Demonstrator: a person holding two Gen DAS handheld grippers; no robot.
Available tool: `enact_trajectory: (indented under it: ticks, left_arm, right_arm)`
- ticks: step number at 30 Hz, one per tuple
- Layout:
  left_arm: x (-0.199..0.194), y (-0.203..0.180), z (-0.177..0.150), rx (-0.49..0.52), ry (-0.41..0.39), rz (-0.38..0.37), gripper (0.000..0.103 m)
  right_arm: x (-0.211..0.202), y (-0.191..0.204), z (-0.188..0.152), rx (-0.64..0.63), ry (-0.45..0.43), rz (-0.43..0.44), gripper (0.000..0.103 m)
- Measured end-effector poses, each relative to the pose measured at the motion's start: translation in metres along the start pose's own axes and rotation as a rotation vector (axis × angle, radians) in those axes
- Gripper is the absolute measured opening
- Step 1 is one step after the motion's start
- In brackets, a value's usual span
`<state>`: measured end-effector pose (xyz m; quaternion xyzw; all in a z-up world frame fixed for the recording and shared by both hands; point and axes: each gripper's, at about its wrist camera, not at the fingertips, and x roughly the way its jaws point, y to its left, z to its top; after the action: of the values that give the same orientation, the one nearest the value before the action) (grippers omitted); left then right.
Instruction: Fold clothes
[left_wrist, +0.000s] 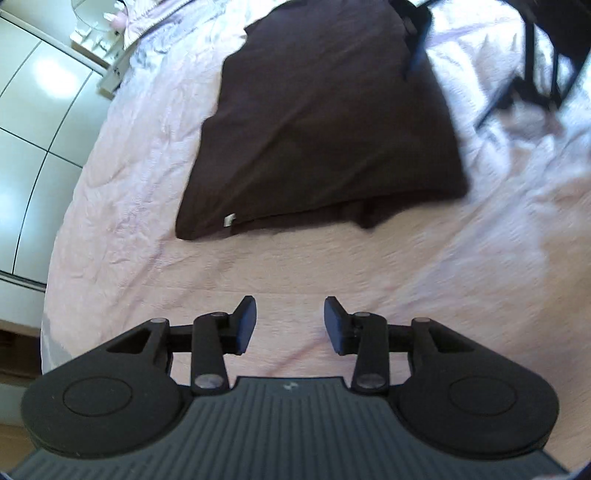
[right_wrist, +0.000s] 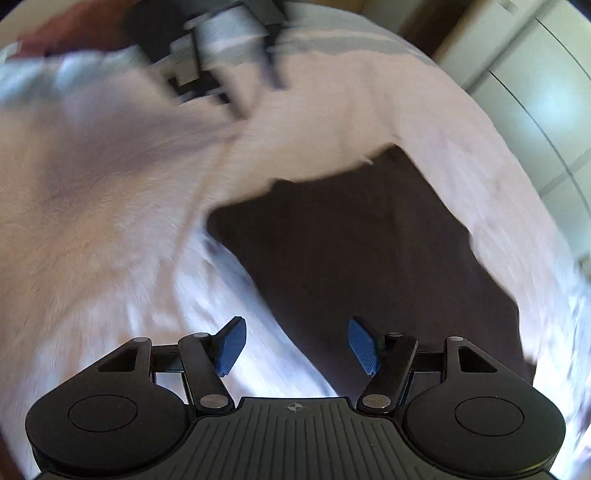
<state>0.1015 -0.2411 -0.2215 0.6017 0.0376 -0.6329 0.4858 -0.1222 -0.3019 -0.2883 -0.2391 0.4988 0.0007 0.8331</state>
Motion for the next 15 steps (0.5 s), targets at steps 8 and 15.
enact_trajectory:
  ticks: [8,15]
  left_arm:
    - [0.036,0.003,-0.015,0.245,-0.170,0.036,0.077]
    - [0.112,0.009,0.003,0.501,-0.272,0.150,0.079]
  right_arm:
    - [0.045,-0.003,0.042,0.044,0.016,-0.029,0.009]
    - [0.002,-0.031,0.048,0.223,-0.011,-0.045,0.003]
